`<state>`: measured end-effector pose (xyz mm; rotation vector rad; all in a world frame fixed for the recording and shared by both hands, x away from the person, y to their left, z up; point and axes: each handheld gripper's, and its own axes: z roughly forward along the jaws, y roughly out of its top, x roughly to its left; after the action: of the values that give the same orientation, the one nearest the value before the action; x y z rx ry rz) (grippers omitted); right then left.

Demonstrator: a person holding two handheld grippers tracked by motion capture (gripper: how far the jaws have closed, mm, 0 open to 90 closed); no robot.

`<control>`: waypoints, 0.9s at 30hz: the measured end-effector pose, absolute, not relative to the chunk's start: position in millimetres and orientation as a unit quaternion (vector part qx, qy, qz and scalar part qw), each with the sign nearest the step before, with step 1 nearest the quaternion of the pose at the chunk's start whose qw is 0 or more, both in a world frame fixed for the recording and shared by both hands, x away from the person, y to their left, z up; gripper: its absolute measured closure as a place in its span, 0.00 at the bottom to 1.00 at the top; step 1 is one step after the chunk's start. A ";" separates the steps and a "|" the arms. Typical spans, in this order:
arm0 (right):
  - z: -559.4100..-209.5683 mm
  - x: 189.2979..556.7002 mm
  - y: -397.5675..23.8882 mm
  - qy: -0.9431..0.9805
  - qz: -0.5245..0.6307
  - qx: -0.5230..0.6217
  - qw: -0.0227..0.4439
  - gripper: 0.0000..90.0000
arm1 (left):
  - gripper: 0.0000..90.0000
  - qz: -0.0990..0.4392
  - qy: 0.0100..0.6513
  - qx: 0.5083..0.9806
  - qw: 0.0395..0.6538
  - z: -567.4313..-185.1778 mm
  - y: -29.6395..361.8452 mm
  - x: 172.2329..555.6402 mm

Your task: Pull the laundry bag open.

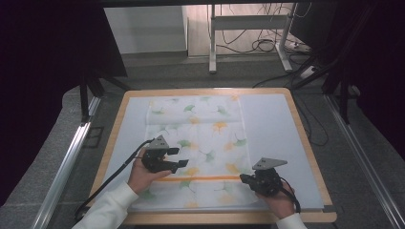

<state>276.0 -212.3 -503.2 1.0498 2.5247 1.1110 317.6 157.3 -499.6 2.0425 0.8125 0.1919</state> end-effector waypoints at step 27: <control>-511.1 259.0 -226.0 0.856 0.361 0.361 0.084 0.99 | 0.40 0.070 0.297 0.847 0.436 -504.7 109.1 315.7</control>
<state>259.0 -226.0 -511.1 1.0755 2.5531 1.0774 315.7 109.1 -504.7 2.1060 0.7377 0.1753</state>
